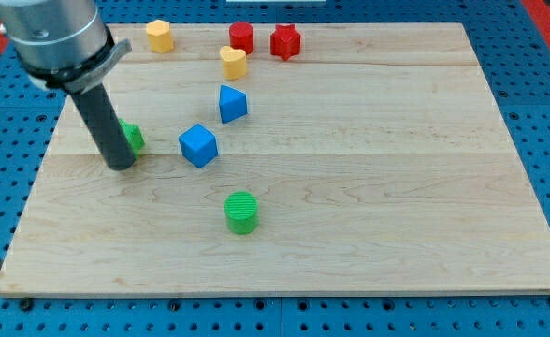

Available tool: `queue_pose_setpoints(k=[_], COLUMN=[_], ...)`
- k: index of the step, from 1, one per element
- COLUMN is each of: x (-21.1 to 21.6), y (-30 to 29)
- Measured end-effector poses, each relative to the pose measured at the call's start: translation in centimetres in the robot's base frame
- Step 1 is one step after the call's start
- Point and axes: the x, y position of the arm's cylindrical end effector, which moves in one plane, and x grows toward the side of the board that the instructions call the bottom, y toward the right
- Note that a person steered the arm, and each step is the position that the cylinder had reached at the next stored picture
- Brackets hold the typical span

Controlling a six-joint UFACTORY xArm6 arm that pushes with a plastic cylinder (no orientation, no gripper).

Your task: Move the green circle towards the center left

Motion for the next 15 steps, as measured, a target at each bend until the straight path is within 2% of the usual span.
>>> queue_pose_setpoints(k=[2,3,4,5,6,7,8,9,12,13,14,15], x=[-2.8,-1.3,5.0,10.0,15.1,16.7,14.3,10.8,7.1,7.0,10.2,9.2], y=[0.3,3.2,3.6,9.7,11.0,14.4,22.7,20.8,2.0,0.0,2.7,10.0])
